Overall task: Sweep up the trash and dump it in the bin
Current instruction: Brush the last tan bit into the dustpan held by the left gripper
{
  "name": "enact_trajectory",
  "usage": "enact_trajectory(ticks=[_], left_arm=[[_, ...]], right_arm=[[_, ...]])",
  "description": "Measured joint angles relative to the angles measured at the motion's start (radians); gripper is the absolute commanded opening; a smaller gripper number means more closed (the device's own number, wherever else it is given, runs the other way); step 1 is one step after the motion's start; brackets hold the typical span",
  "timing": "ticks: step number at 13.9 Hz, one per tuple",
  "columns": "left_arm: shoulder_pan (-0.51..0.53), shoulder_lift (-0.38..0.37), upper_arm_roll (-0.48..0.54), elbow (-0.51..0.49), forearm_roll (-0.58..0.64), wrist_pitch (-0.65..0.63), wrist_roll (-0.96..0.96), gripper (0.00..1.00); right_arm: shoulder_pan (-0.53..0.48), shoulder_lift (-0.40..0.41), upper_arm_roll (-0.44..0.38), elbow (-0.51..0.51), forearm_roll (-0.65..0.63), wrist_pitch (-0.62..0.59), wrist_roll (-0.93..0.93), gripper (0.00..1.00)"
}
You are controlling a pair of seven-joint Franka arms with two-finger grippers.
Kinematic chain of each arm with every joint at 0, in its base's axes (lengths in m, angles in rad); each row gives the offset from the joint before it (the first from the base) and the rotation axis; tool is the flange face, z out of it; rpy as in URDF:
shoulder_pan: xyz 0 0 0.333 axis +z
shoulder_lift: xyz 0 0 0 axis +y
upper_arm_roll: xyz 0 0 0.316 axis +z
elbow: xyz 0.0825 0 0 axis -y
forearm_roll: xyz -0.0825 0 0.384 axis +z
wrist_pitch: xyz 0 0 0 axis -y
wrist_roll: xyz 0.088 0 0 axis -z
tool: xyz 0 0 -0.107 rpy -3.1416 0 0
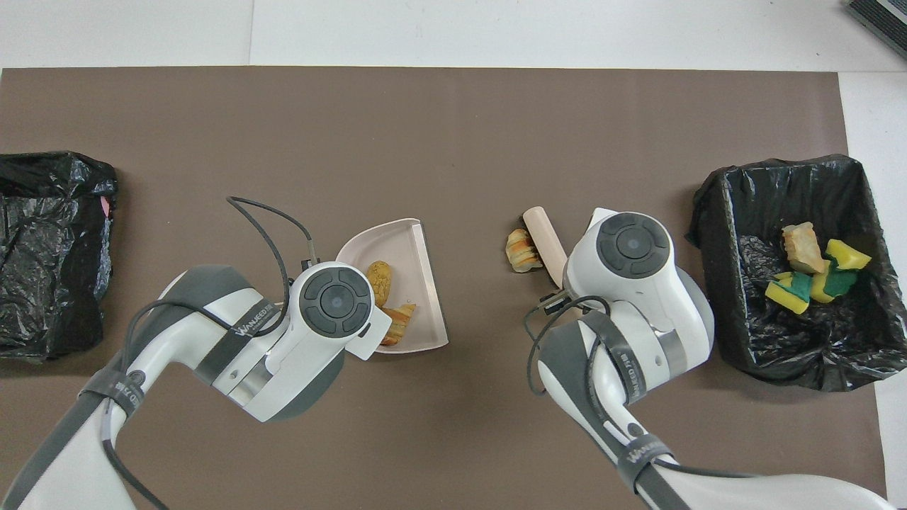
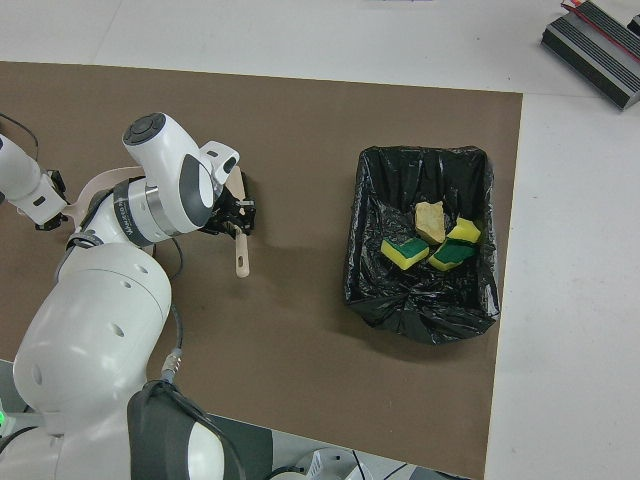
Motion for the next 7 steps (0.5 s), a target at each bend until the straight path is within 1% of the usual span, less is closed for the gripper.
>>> enact_trajectory(ticks=[2,3,5,7], left_arm=[[0.000,0.000,0.000,0.000,0.000,0.000,0.000,0.00],[0.000,0.000,0.000,0.000,0.000,0.000,0.000,0.00],[0.000,0.000,0.000,0.000,0.000,0.000,0.000,0.00],[0.000,0.000,0.000,0.000,0.000,0.000,0.000,0.00]], right_arm=[[0.071,0.006,0.001,0.001,0.053,0.001,0.086,0.00],[0.099,0.006,0.001,0.001,0.097,0.001,0.098,0.00],[0.148,0.006,0.001,0.003,0.183,0.001,0.098,0.00],[0.190,0.006,0.003,0.003,0.233,0.001,0.072,0.00]])
